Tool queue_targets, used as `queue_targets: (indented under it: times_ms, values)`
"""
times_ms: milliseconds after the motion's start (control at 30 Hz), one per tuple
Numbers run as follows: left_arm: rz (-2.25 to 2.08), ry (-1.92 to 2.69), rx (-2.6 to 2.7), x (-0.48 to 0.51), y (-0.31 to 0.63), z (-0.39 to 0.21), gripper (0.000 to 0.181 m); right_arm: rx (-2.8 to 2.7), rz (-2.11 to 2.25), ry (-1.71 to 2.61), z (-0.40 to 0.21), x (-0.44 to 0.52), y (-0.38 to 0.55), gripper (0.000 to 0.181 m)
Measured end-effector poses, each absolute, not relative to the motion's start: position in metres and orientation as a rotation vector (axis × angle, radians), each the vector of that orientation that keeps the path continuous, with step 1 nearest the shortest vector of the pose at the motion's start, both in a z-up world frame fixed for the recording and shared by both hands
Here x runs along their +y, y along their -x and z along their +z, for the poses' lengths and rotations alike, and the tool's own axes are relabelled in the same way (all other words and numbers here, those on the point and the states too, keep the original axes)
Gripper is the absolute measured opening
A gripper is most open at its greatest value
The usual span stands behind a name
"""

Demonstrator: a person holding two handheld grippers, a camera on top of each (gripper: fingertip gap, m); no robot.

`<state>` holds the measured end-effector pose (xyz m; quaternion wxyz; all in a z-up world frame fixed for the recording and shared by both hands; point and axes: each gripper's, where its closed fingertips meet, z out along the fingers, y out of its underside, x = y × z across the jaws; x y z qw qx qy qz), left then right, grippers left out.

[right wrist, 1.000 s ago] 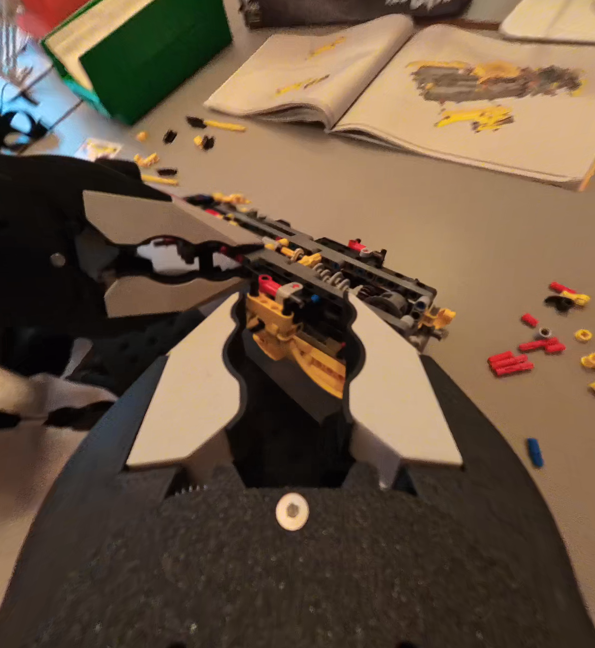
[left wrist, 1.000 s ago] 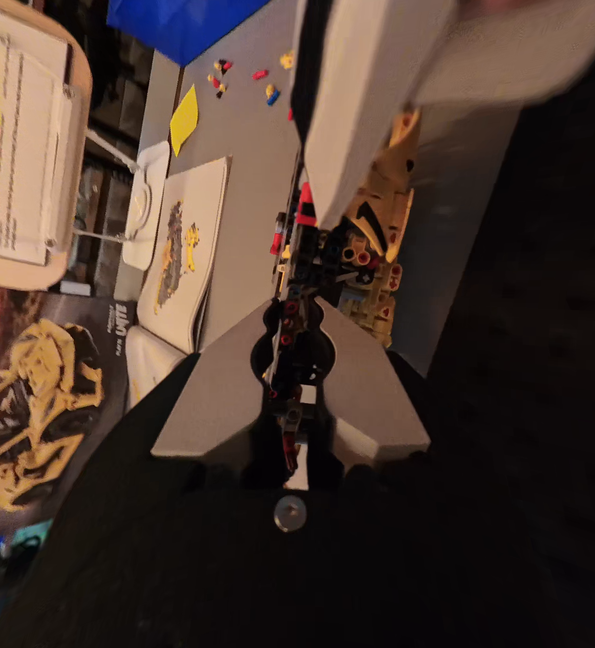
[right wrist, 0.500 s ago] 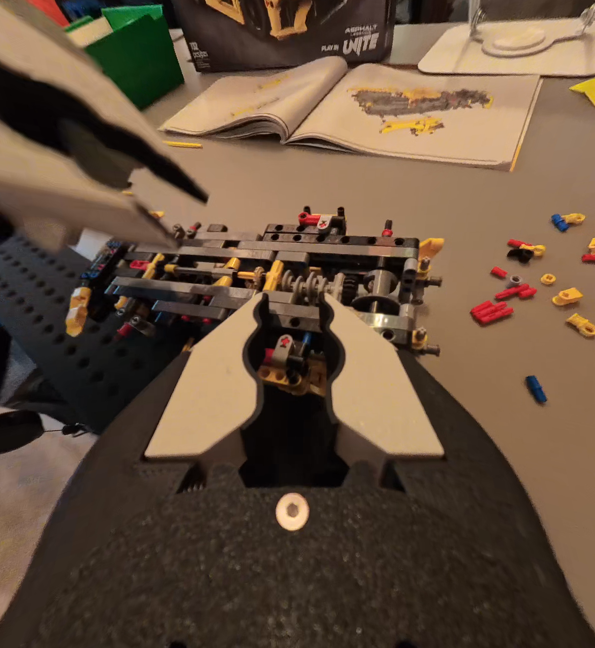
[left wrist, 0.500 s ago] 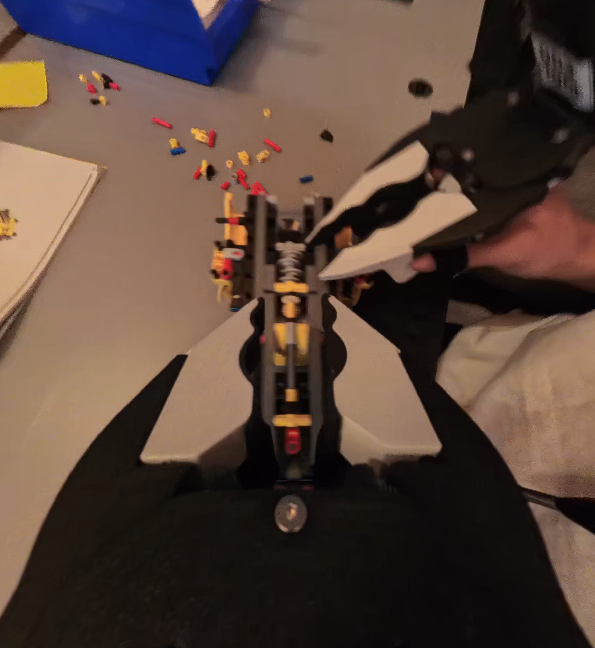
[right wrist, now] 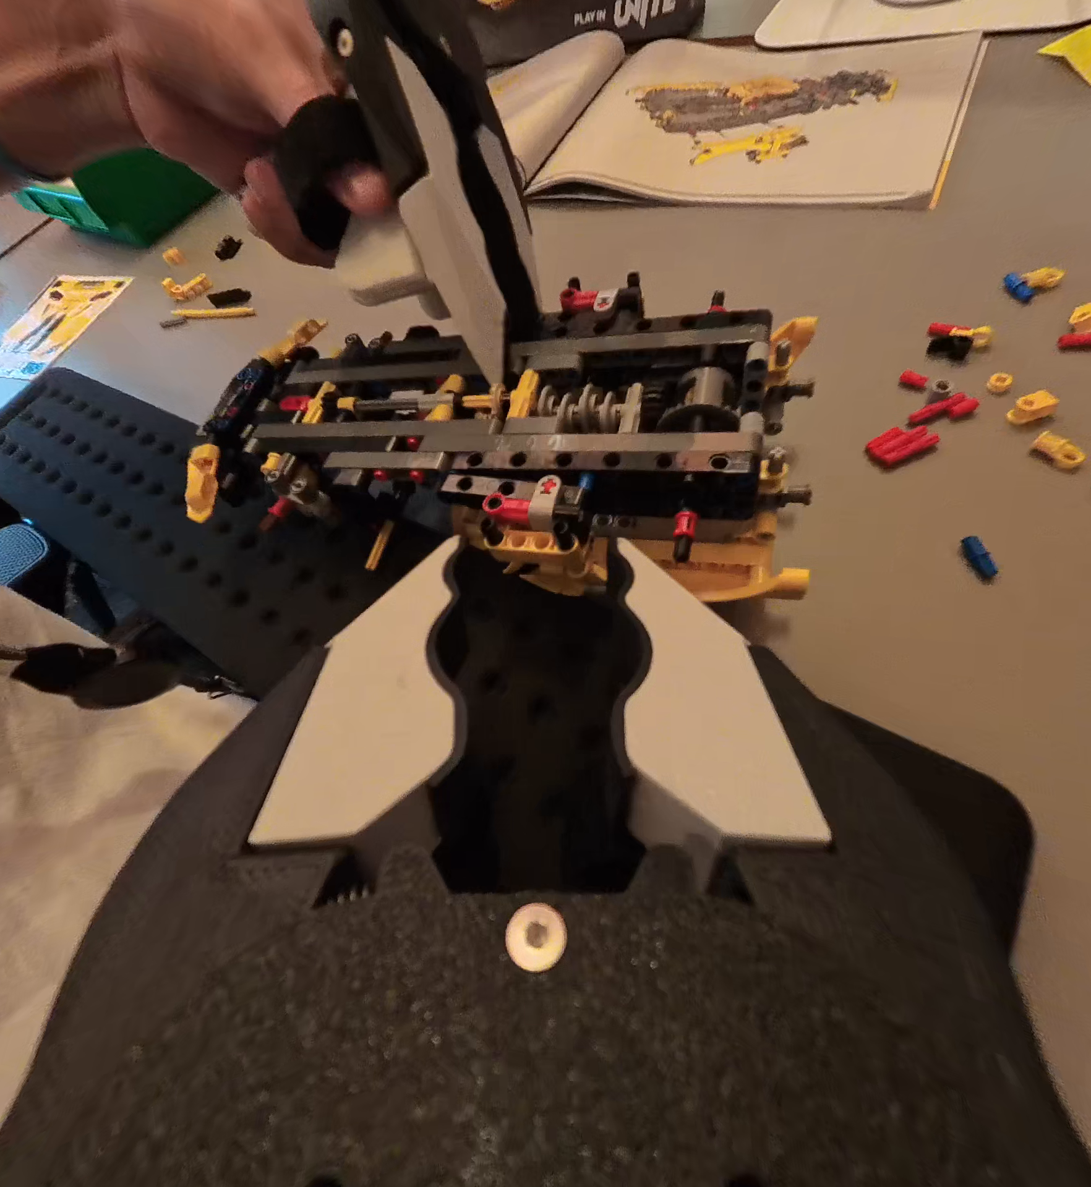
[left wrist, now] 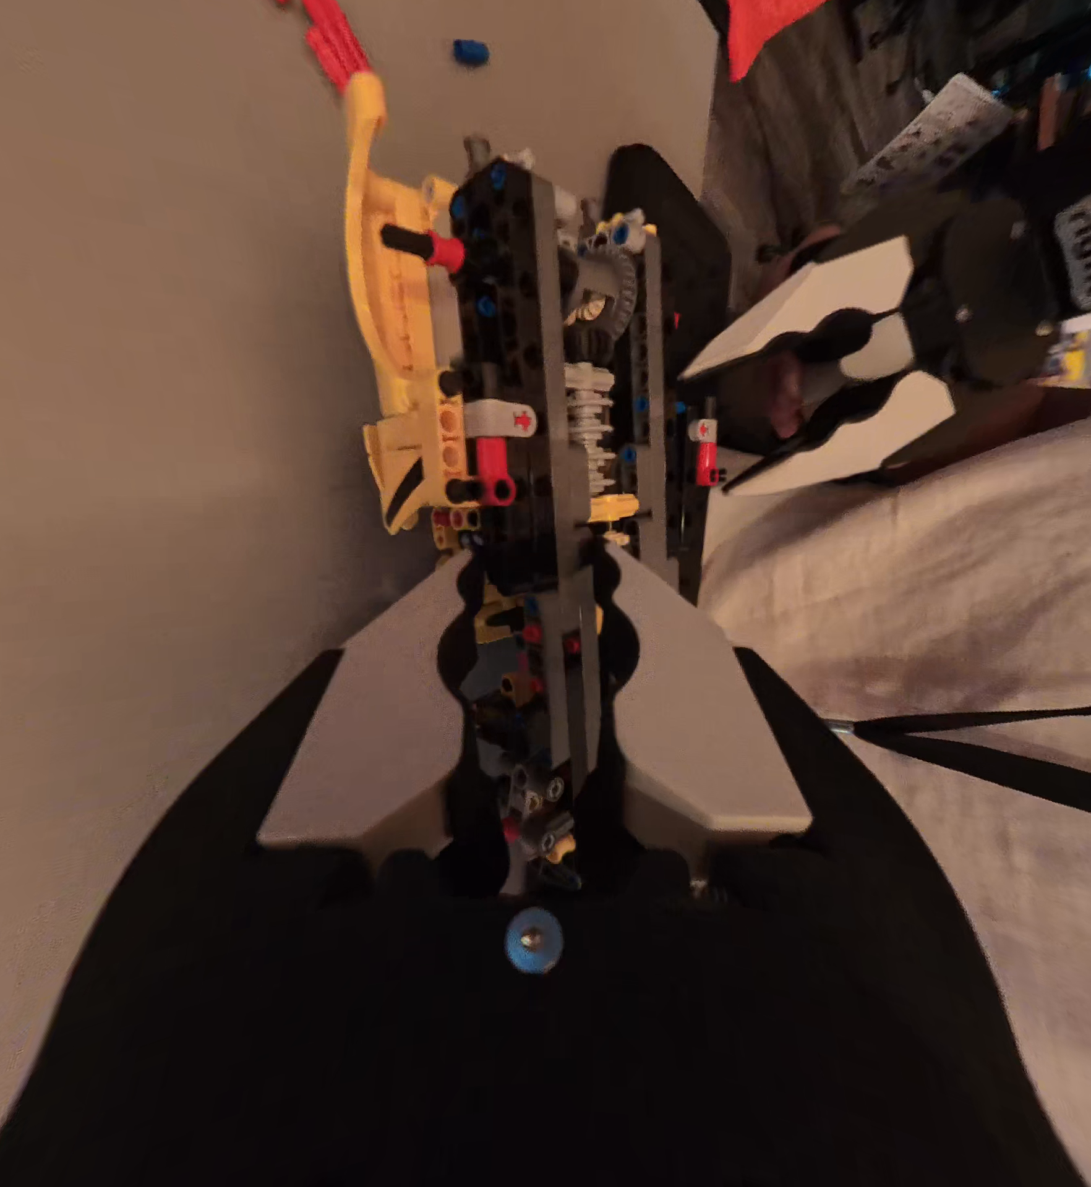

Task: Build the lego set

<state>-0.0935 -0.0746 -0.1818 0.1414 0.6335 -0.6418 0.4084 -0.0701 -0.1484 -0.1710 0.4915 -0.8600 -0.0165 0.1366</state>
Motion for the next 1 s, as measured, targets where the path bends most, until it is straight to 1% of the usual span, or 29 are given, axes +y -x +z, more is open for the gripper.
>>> queue_targets:
  times_ms: [100,167,233,367,500,600,633,733,767,833,900,933,1000]
  values:
    - [1.238,-1.787,-1.759,-0.074,0.093,-0.183,0.032,-0.001,0.424,2.066,-0.174,-0.139,0.077,0.043]
    - [1.278,-1.761,-1.787,-0.070,0.095,-0.182,0.032,0.053,0.544,2.042,-0.173,-0.131,0.079,0.039]
    - [1.359,-1.785,-1.834,-0.061,0.094,-0.180,0.031,0.123,0.698,2.034,-0.175,-0.121,0.082,0.040]
    - [1.576,-1.864,-1.913,-0.036,0.102,-0.160,0.032,0.214,0.985,1.884,-0.152,-0.093,0.080,0.026]
    - [1.781,-2.059,-1.958,0.000,0.113,-0.138,0.032,0.073,0.952,1.864,-0.133,-0.054,0.082,0.025]
    - [2.024,-2.192,-1.914,0.020,0.123,-0.114,0.031,0.030,0.877,1.730,-0.095,-0.030,0.076,0.023]
    - [2.099,-2.238,-1.923,0.027,0.126,-0.106,0.031,0.036,0.863,1.692,-0.086,-0.023,0.073,0.024]
    - [2.259,-2.387,-1.932,0.042,0.135,-0.095,0.032,0.072,0.818,1.647,-0.078,-0.003,0.063,0.035]
    - [2.293,-2.437,-1.920,0.046,0.137,-0.096,0.031,0.112,0.845,1.645,-0.079,0.003,0.059,0.048]
    - [2.356,-2.520,-1.836,0.053,0.142,-0.097,0.031,0.129,1.024,1.631,-0.082,0.007,0.069,0.057]
    - [2.399,-2.545,-1.834,0.052,0.144,-0.097,0.031,0.104,1.122,1.666,-0.094,0.012,0.083,0.072]
    - [2.405,-2.552,-1.869,0.050,0.145,-0.097,0.031,0.079,1.172,1.648,-0.093,0.014,0.090,0.072]
    - [2.418,-2.535,-1.937,0.044,0.143,-0.097,0.032,0.091,1.213,1.597,-0.085,0.020,0.092,0.065]
